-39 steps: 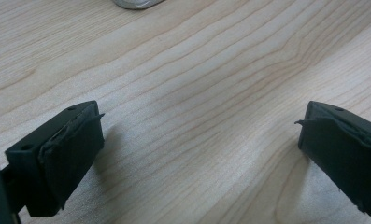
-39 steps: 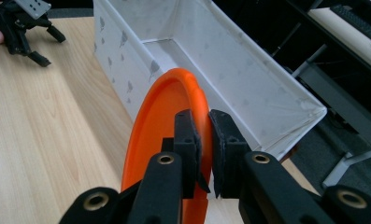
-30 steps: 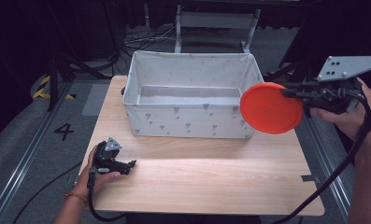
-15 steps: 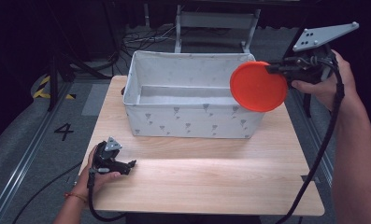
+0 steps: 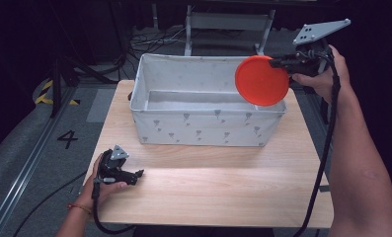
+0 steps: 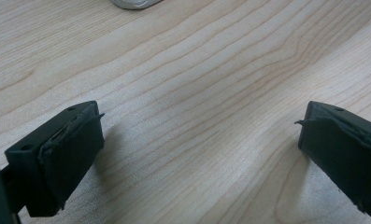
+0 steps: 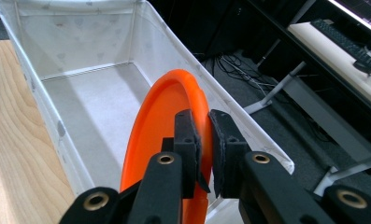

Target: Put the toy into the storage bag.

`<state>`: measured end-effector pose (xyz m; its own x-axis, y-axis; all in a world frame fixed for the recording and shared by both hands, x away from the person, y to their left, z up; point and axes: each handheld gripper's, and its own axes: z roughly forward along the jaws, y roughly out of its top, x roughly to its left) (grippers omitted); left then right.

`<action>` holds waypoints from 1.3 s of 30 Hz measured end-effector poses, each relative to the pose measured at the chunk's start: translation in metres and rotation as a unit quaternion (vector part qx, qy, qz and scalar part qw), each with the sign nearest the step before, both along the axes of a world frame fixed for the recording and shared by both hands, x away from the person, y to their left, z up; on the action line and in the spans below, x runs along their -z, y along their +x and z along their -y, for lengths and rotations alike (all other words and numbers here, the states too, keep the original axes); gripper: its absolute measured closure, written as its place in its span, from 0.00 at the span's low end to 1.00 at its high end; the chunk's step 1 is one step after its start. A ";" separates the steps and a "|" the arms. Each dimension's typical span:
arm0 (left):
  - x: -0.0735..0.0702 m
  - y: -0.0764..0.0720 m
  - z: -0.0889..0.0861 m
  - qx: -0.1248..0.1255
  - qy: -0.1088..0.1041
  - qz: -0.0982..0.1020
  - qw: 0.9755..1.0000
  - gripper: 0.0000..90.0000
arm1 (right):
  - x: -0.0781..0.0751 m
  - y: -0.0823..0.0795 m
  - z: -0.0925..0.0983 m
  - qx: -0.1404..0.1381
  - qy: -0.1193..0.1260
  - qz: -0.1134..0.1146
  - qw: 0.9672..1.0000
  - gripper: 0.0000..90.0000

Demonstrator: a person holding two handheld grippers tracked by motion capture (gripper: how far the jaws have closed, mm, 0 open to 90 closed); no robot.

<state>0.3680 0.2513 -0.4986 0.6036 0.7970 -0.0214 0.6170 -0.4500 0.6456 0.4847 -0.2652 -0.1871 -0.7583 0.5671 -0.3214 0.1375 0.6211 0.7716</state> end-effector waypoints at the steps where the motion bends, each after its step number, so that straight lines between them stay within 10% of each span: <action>1: 0.000 0.000 0.000 0.000 0.000 0.000 1.000 0.01 | 0.002 0.003 -0.001 -0.004 -0.004 -0.002 1.000 0.91; 27: 0.000 -0.002 -0.001 -0.011 0.001 0.002 1.000 0.01 | 0.061 0.021 -0.018 -0.085 -0.076 -0.041 0.993 0.91; 39: 0.000 -0.002 -0.001 -0.010 0.001 0.001 1.000 0.01 | 0.085 0.029 -0.036 -0.118 -0.155 -0.095 0.976 0.91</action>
<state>0.3657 0.2521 -0.4984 0.5875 0.8090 -0.0189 0.6249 -0.4387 0.6458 0.5136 -0.2291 -0.2725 -0.9185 0.2679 -0.2907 0.0852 0.8522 0.5162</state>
